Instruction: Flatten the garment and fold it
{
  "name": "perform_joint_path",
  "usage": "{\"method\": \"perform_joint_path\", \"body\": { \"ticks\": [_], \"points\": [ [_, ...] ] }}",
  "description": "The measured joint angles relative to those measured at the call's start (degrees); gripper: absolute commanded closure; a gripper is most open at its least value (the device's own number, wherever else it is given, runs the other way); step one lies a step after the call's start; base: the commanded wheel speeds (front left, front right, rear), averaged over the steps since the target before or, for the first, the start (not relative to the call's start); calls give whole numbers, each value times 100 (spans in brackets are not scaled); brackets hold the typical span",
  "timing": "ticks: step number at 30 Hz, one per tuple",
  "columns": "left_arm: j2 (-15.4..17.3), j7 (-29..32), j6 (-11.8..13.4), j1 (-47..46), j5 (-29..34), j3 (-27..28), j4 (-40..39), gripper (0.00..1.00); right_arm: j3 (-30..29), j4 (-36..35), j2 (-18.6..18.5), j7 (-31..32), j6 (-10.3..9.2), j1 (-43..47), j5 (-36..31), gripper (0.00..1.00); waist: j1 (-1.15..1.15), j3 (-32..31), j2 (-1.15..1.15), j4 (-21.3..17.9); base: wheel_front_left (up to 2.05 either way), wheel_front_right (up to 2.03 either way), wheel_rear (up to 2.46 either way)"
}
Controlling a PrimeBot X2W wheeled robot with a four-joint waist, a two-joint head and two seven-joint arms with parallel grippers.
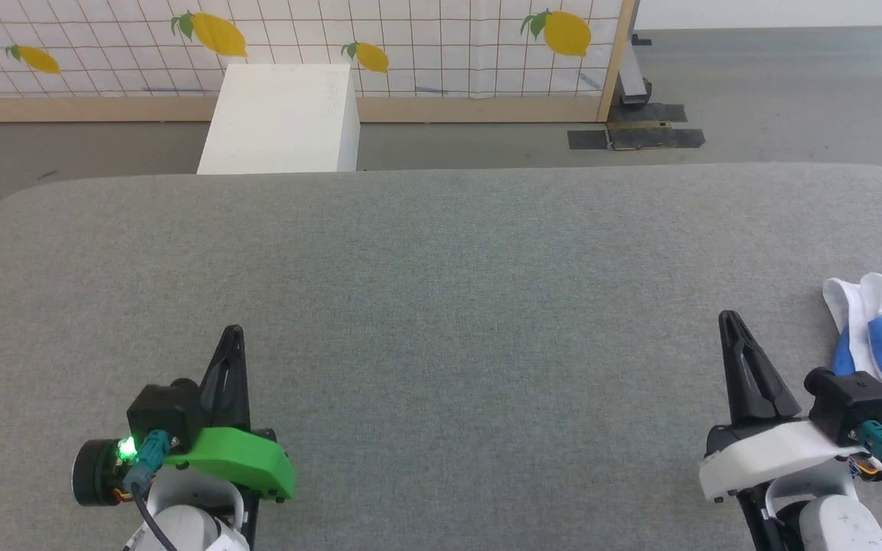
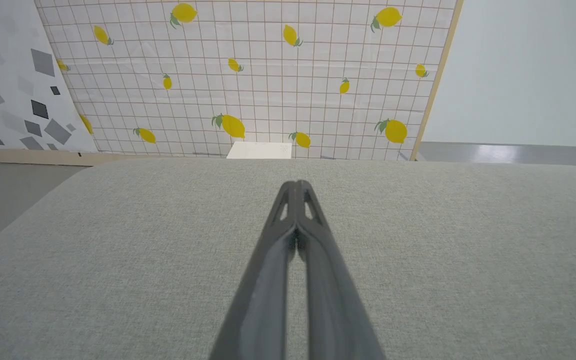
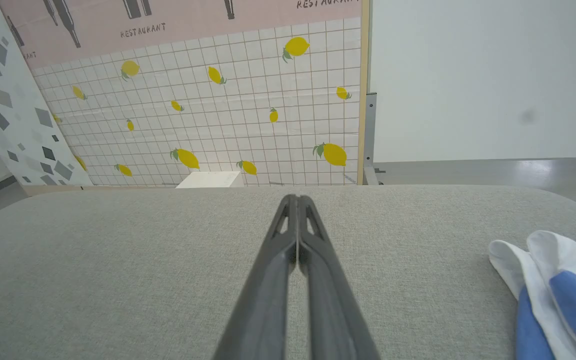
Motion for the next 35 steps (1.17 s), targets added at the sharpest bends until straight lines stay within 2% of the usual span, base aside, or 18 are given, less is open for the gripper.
{"method": "perform_joint_path", "body": {
  "ticks": [35],
  "points": [
    [-16,417,58,149,164,-1,-325,100,62,-276,0,393,0,121,-321,100,0,-150,0,-46,0,0,0]
  ]
}}
